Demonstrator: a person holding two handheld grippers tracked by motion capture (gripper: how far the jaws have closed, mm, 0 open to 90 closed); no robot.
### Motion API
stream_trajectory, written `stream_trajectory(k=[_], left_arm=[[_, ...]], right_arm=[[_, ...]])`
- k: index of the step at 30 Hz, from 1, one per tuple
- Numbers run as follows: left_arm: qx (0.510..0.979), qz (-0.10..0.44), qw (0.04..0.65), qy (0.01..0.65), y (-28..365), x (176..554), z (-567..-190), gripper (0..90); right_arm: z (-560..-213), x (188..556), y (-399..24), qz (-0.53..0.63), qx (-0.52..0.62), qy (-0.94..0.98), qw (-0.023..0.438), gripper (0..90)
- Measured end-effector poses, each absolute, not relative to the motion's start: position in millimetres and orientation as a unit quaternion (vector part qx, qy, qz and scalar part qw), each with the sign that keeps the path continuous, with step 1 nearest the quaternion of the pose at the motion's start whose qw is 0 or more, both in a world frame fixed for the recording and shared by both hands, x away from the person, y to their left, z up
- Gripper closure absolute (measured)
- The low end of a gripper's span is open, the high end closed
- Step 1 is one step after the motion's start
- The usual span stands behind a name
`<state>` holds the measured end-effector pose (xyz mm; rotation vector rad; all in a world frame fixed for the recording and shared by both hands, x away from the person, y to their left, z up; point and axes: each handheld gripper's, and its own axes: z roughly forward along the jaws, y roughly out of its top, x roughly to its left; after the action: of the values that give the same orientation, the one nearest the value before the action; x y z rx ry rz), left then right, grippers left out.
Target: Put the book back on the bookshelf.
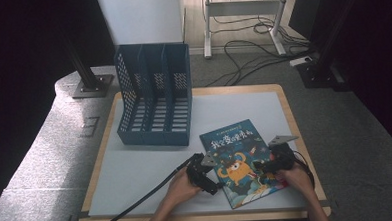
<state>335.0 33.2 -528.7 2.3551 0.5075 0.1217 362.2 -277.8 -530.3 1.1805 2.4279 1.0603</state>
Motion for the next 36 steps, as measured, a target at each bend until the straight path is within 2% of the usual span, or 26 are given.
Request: stream_trajectory(k=[9, 13, 17, 27, 31, 36], left_arm=[[0.911, 0.049, 0.359, 0.197, 29.1, 332.6, -528.9, 0.0], [0.912, 0.053, 0.355, 0.198, 29.3, 331.0, -529.2, 0.0], [0.912, 0.053, 0.354, 0.199, 29.5, 330.8, -529.2, 0.0], [0.912, 0.052, 0.355, 0.2, 29.7, 330.8, -529.4, 0.0], [0.912, 0.051, 0.355, 0.2, 29.7, 331.0, -529.5, 0.0], [0.912, 0.051, 0.355, 0.2, 29.8, 331.1, -529.5, 0.0]], right_arm=[[-528.5, 375.5, -273.3, 0.354, 0.404, 0.836, 0.113, 0.0], [-524.0, 373.9, -282.8, 0.366, 0.421, 0.823, 0.106, 8.3], [-518.5, 372.2, -290.6, 0.395, 0.432, 0.806, 0.092, 10.6], [-523.4, 387.1, -285.2, 0.38, 0.446, 0.807, 0.077, 13.4], [-522.6, 382.9, -289.6, 0.386, 0.458, 0.798, 0.068, 16.2], [-522.2, 370.8, -301.9, 0.404, 0.476, 0.78, 0.034, 16.6]])
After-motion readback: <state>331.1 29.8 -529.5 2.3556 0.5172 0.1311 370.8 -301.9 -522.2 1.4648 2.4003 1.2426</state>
